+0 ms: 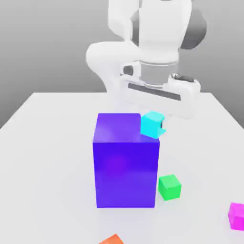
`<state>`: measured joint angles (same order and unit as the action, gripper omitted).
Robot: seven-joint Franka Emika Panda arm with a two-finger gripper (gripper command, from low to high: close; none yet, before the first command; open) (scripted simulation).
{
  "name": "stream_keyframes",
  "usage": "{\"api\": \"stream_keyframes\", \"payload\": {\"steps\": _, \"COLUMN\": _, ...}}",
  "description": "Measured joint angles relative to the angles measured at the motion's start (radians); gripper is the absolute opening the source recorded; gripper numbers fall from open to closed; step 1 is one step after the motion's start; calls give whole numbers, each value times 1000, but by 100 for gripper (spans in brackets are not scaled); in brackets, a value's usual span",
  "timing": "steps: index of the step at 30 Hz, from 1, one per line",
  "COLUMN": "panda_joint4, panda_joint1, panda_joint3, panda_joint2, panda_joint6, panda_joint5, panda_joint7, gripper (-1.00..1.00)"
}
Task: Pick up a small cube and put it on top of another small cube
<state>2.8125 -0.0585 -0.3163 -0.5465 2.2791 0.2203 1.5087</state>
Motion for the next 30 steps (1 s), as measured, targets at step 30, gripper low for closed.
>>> {"api": "stream_keyframes", "payload": {"steps": 30, "panda_joint4": -354, "panda_joint1": -37, "panda_joint3": 356, "panda_joint2": 318, "panda_joint6": -48, "panda_joint5": -17, "panda_joint7": -1029, "gripper": -100}}
